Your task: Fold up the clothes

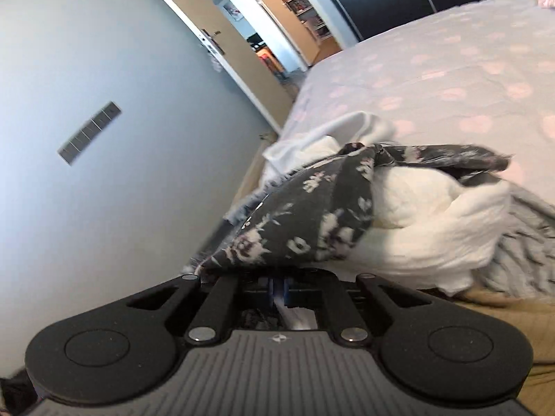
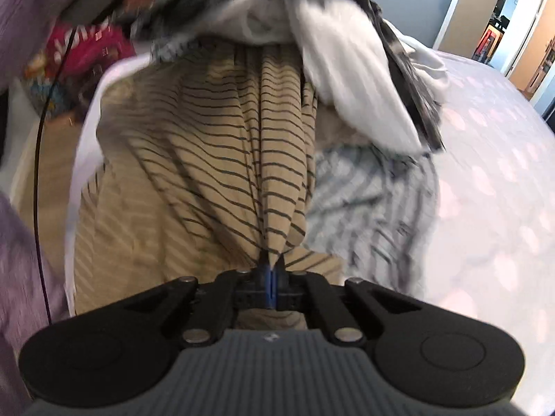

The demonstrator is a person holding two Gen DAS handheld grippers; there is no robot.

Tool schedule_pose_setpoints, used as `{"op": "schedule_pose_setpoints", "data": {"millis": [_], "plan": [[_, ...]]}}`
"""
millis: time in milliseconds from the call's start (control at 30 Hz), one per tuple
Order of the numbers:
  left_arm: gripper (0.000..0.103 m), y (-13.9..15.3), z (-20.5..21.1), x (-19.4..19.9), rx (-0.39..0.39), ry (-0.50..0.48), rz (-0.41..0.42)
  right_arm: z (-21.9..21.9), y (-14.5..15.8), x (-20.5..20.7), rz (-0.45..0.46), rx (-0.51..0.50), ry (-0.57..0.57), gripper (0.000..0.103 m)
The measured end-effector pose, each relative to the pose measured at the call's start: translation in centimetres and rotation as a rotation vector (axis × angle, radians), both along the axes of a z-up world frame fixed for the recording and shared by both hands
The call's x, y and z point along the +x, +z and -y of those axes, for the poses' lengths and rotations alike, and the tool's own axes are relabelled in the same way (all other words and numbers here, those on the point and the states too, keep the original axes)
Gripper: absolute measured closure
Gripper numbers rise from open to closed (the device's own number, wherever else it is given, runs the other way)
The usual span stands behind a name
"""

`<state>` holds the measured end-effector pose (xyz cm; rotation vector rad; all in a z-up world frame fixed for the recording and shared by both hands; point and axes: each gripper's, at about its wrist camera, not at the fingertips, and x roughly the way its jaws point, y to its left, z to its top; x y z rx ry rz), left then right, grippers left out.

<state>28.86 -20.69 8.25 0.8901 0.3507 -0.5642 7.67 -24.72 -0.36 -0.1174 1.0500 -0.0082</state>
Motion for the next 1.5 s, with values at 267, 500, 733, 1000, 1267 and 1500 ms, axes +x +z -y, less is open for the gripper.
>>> {"op": "schedule_pose_setpoints", "data": {"millis": [267,500,733,1000,1267,1500], "plan": [[0.099,-0.7,-0.6,0.1,0.023,0.030,-0.023,4.3,-1.8,-9.4,-0.247,-0.116,-0.126,0.103],[0.097,-1.6,-1.3,-2.7,0.048,-0.006,-0.072,12.2,-1.1,-20.7,-0.330,-0.299,-0.475,0.103],[0.092,-2.1,-3.5,-9.7,0.066,-0.160,-0.102,16.0,0.5,-27.5,-0.259,-0.350,-0.726,0.102],[0.087,-2.3,-5.9,-19.5,-0.001,-0.406,-0.238,11.2,2.3,-29.4,0.014,-0.274,-0.757,0.079],[0.087,-4.9,-6.5,-26.8,-0.037,-0.552,-0.376,3.8,1.9,-29.6,0.207,-0.140,-0.651,0.061],[0.086,-7.9,-6.3,-32.7,0.043,-0.715,-0.540,-1.0,-2.0,-31.4,0.236,-0.006,-0.640,0.050]]}}
